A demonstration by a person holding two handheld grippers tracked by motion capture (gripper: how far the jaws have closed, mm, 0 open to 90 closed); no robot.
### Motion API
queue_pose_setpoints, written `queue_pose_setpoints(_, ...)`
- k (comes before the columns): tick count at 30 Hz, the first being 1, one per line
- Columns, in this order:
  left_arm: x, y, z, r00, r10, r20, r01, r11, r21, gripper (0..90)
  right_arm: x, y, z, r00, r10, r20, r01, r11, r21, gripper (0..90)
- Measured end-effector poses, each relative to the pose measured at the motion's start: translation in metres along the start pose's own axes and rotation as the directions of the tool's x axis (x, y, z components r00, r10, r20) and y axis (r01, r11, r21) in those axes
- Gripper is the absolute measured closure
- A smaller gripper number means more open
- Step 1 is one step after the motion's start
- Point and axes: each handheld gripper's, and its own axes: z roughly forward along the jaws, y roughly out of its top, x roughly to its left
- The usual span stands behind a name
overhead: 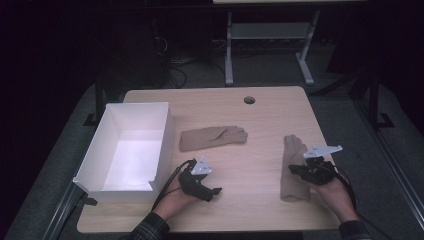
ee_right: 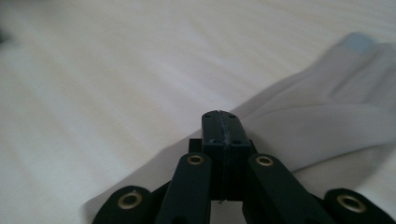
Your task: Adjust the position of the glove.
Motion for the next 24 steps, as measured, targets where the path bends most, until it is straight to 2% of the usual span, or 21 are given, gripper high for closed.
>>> queue_pose_setpoints(4, 0.0, 0.0, 0.0, 1.0, 0.0, 0.0, 0.0, 1.0, 0.0, 12.3, -0.02, 0.005, 0.006, 0.9983, 0.043, 0.04, -0.042, 0.999, -0.016, 90.0)
queue_pose_setpoints(7, 0.0, 0.0, 0.0, 1.0, -0.001, 0.0, 0.001, 1.0, 0.0, 12.3, -0.03, 0.007, 0.01, 0.9958, 0.077, 0.049, -0.076, 0.997, -0.019, 90.0)
queue_pose_setpoints(10, 0.0, 0.0, 0.0, 1.0, -0.001, 0.0, 0.001, 1.0, 0.0, 12.3, -0.038, 0.006, 0.014, 0.9957, 0.075, 0.055, -0.074, 0.997, -0.015, 90.0)
queue_pose_setpoints(13, 0.0, 0.0, 0.0, 1.0, 0.002, 0.0, -0.002, 1.0, -0.001, 12.3, -0.039, 0.001, 0.026, 0.9956, 0.069, 0.063, -0.072, 0.996, 0.043, 90.0)
queue_pose_setpoints(15, 0.0, 0.0, 0.0, 1.0, 0.003, 0.0, -0.003, 1.0, 0.0, 12.3, -0.04, 0.001, 0.026, 0.9955, 0.076, 0.056, -0.078, 0.996, 0.037, 90.0)
queue_pose_setpoints(17, 0.0, 0.0, 0.0, 1.0, 0.002, 0.0, -0.002, 1.0, 0.0, 12.3, -0.039, 0.001, 0.026, 0.9968, 0.057, 0.056, -0.059, 0.998, 0.038, 90.0)
queue_pose_setpoints(19, 0.0, 0.0, 0.0, 1.0, -0.001, 0.002, 0.001, 1.0, 0.0, 12.3, -0.036, 0.001, 0.027, 0.9974, 0.059, 0.04, -0.061, 0.997, 0.045, 90.0)
queue_pose_setpoints(21, 0.0, 0.0, 0.0, 1.0, 0.0, 0.001, 0.0, 1.0, 0.0, 12.3, -0.032, 0.003, 0.029, 0.999, 0.037, 0.026, -0.038, 0.998, 0.044, 90.0)
queue_pose_setpoints(24, 0.0, 0.0, 0.0, 1.0, 0.0, 0.001, 0.0, 1.0, 0.0, 12.3, -0.024, 0.006, 0.033, 0.9996, 0.029, 0.005, -0.029, 0.998, 0.047, 90.0)
